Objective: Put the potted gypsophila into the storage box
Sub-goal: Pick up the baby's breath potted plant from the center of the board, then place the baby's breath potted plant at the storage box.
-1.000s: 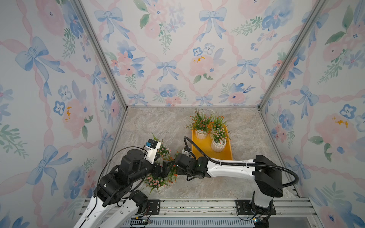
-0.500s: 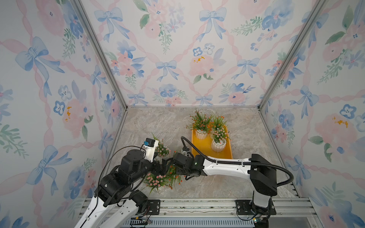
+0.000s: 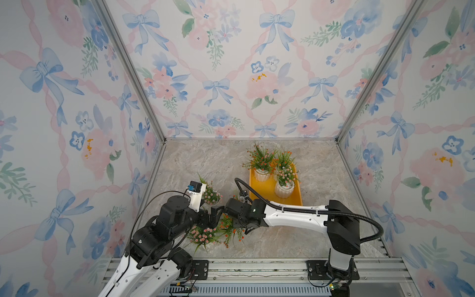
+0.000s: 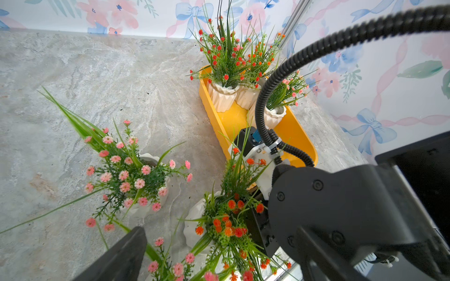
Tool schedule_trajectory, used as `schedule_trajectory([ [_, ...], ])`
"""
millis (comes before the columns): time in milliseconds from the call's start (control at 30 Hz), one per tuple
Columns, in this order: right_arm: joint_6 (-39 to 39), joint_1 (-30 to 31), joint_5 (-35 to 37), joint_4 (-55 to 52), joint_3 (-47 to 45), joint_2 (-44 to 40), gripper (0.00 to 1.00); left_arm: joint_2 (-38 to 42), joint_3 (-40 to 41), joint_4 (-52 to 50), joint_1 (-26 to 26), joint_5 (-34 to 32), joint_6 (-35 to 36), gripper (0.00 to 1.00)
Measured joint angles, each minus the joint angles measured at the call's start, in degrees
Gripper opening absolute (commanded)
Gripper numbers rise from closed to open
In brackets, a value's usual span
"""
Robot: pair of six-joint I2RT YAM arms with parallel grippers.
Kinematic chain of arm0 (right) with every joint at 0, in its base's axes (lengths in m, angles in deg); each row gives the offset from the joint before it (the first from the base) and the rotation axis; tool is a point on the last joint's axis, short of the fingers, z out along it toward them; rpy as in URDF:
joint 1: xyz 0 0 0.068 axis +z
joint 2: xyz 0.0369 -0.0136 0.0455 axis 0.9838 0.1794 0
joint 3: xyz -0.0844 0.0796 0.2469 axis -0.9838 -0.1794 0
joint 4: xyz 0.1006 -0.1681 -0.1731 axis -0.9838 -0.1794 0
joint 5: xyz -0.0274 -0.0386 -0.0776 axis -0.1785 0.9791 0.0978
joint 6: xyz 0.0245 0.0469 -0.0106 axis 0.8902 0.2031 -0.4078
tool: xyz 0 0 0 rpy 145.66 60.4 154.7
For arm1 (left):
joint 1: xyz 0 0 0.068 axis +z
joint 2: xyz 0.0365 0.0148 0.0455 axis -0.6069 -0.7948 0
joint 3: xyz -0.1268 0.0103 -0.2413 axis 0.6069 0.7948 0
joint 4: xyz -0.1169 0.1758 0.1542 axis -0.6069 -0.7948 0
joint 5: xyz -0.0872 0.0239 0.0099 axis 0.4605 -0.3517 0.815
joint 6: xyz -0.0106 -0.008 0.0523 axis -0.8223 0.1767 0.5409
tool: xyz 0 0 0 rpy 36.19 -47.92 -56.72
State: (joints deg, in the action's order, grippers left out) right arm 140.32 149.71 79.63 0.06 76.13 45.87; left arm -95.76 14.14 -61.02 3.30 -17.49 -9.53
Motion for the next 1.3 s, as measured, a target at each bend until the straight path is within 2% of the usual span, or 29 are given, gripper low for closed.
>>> schedule_trajectory([
  [267,-1.8,-0.4,1.7,-2.3,-0.2,-1.7,0.02,-0.1,0.6,-0.4,0.0,0.8,0.0,0.98],
  [433,-2.4,-1.7,2.6,-1.7,-0.9,-6.2,0.01,-2.2,0.6,-2.0,-0.2,4.6,0.2,0.98],
  [533,-2.7,-2.6,3.3,-1.5,-1.4,-9.2,0.02,-5.8,-0.7,-2.9,-0.4,6.6,1.5,0.98],
  [767,-3.1,-5.4,4.3,-1.5,-3.8,-13.9,0.01,-16.6,-10.4,-2.8,-1.6,10.6,5.7,0.98],
  [1300,-4.4,-13.8,4.6,-1.8,-10.3,-24.8,0.02,-32.9,-21.6,-1.0,-7.8,8.7,11.6,0.98],
])
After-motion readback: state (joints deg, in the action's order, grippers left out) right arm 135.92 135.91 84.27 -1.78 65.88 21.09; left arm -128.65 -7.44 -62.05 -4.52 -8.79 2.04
